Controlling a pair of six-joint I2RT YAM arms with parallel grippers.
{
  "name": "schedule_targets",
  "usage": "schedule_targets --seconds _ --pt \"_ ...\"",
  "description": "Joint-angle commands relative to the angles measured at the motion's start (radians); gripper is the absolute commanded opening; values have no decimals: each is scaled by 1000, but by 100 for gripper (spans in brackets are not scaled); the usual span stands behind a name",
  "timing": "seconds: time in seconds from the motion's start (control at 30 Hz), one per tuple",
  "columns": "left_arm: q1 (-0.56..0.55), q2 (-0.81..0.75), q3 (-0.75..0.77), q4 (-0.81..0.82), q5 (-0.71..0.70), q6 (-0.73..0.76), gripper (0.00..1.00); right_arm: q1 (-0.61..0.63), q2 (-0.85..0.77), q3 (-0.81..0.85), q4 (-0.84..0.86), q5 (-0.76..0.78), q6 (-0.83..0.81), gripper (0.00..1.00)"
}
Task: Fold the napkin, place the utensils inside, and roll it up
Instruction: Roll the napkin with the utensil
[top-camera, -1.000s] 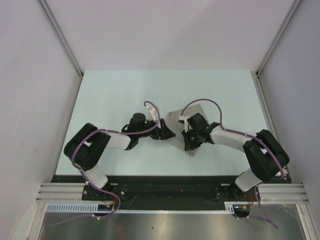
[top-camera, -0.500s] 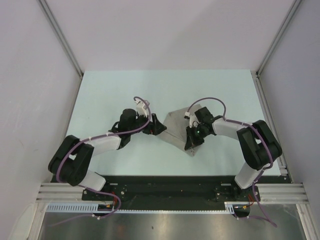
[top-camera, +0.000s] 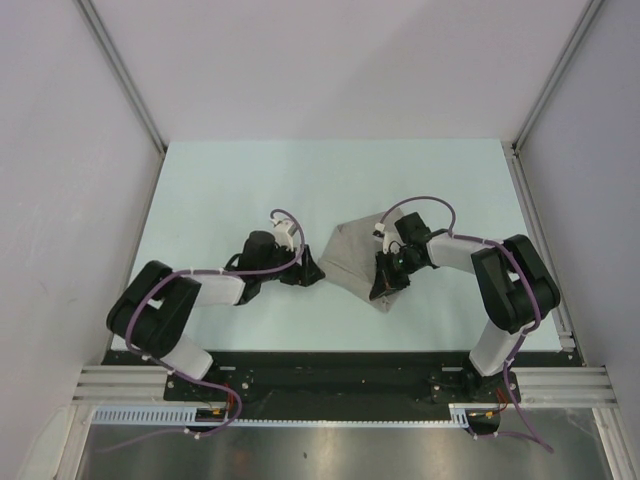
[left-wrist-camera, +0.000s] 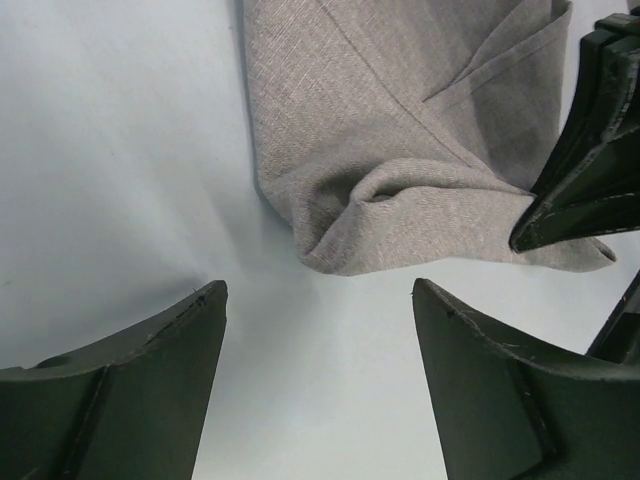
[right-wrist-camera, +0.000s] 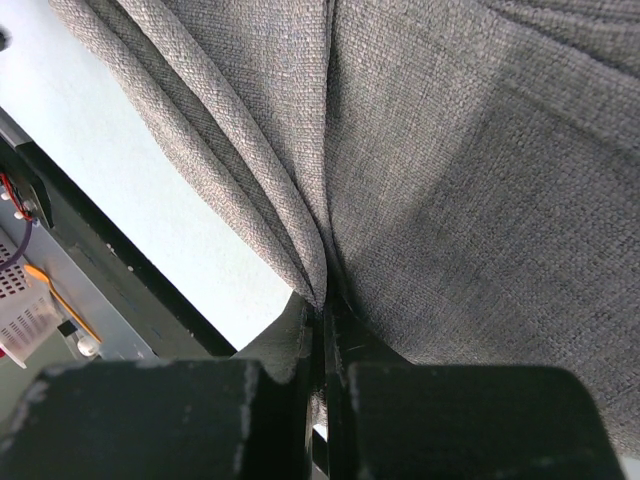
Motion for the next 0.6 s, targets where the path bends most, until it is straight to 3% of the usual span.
schedule_targets --seconds 0.0,0.33,0.57 --pt "15 71 44 104 32 -13 78 6 53 -27 -3 128 -22 0" --pt "55 198 76 231 95 -83 67 6 59 -32 -3 133 -19 0" --pt "55 258 86 284 152 -116 54 4 61 -27 -7 142 -19 0"
